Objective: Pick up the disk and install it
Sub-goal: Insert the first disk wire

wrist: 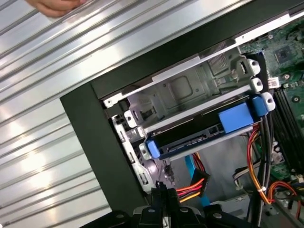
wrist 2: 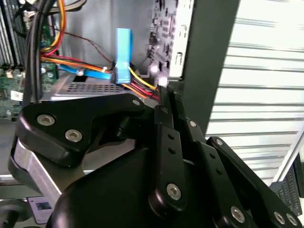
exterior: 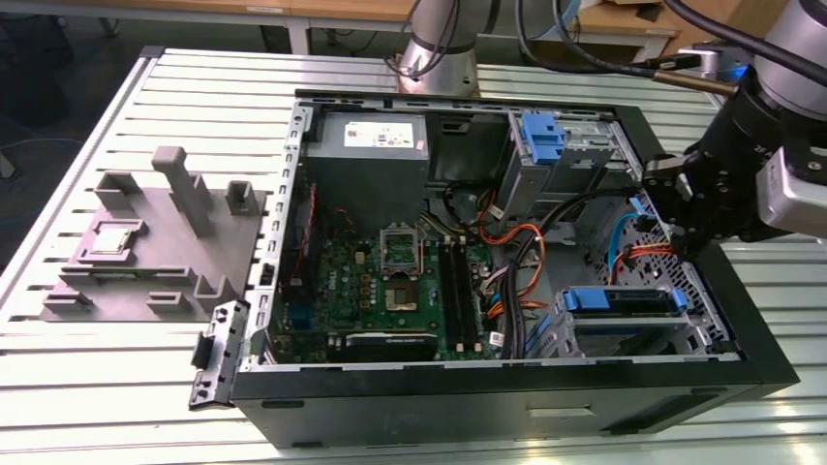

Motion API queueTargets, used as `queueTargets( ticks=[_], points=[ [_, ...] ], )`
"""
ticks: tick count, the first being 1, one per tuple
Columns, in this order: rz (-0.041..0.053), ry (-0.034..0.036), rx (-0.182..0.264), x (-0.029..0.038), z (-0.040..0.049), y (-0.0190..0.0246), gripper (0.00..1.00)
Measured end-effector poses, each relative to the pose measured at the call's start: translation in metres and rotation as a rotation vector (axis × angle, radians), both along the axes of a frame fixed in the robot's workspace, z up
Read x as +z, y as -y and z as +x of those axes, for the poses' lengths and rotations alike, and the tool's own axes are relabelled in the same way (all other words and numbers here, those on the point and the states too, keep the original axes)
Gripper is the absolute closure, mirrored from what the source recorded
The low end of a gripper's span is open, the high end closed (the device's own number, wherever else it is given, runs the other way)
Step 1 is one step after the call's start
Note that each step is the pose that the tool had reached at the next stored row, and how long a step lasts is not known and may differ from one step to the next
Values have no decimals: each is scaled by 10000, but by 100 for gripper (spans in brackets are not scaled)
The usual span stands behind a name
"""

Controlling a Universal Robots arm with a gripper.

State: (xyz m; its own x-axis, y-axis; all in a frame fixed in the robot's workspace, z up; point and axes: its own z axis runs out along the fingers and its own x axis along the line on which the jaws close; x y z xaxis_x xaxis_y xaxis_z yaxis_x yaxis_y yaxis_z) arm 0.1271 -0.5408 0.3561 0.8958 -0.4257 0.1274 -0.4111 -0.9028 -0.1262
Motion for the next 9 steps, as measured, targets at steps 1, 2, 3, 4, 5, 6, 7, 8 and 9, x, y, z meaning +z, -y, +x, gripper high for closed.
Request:
queueTargets(
  ticks=[1,2,3,4,5,6,7,8,9],
  points=[
    [-14,3,-94,0,-2,0,84],
    [-22,4,-270,0,-1,0,84],
    [-21,4,-465,-2,-1,0,84],
    [-22,4,-647,-3,-2,0,84],
    [-23,3,-825,-4,-2,0,84],
    [-23,3,-1006,-6,-2,0,84],
    [-23,3,-1185,-7,-2,0,84],
    [-23,3,-1366,-9,-2,0,84],
    [-22,2,-1562,-11,-2,0,84]
  ],
)
